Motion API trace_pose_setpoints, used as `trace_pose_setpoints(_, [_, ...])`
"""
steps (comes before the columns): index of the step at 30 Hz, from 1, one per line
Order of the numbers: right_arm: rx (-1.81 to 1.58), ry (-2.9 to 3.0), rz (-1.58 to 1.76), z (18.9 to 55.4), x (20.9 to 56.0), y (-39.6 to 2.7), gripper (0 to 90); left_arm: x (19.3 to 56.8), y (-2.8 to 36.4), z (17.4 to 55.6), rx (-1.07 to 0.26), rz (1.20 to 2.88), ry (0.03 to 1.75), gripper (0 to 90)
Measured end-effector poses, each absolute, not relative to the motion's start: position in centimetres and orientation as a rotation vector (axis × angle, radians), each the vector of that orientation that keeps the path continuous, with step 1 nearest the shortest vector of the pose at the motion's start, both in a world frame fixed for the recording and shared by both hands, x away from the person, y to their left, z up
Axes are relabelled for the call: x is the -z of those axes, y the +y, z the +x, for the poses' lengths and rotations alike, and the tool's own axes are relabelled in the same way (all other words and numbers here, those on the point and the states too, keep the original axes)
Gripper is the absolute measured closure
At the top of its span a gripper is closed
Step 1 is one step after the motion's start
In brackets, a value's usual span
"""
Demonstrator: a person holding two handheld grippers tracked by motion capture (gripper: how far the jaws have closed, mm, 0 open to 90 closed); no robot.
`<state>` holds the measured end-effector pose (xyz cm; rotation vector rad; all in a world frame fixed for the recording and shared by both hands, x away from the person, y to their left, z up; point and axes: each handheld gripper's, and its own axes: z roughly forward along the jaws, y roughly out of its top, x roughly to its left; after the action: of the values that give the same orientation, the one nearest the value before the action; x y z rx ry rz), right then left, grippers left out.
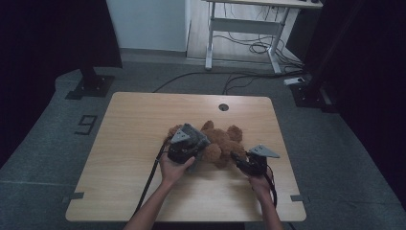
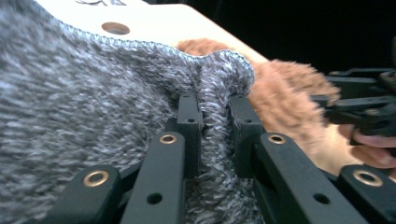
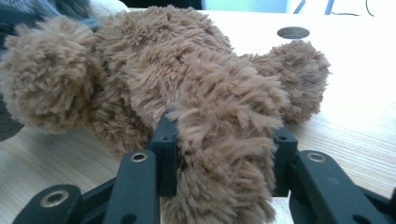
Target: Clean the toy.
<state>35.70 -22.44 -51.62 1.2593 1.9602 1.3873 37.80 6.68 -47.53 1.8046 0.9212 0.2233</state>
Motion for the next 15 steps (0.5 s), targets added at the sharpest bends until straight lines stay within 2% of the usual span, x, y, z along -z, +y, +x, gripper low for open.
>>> trace_pose_setpoints(7, [-1.383,1.958,1.26,35.6,51.6,-22.4,57.9,44.8,4.2,37.1,-0.229,1.838,0.824,77.4])
trace_pose_setpoints(15, [-1.384,1.955,1.259,35.6,51.7,-22.4,57.9,43.3,-1.0,37.4,-0.251,1.931,0.729,77.4])
